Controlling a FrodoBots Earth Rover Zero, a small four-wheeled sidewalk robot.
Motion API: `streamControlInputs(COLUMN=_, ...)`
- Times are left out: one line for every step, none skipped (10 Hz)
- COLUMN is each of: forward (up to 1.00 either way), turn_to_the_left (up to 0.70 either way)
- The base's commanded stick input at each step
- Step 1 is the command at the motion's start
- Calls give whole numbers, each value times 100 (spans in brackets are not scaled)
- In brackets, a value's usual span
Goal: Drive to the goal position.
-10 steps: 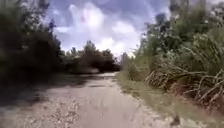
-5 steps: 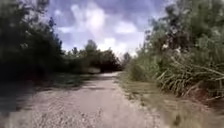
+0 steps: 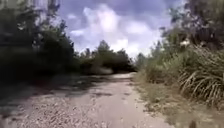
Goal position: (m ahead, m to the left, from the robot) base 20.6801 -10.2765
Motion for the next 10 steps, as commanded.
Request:
streamControlInputs(forward=100, turn_to_the_left=0)
streamControlInputs(forward=100, turn_to_the_left=0)
streamControlInputs(forward=100, turn_to_the_left=0)
streamControlInputs(forward=100, turn_to_the_left=0)
streamControlInputs(forward=100, turn_to_the_left=0)
streamControlInputs(forward=100, turn_to_the_left=0)
streamControlInputs(forward=100, turn_to_the_left=0)
streamControlInputs(forward=100, turn_to_the_left=0)
streamControlInputs(forward=100, turn_to_the_left=0)
streamControlInputs(forward=100, turn_to_the_left=0)
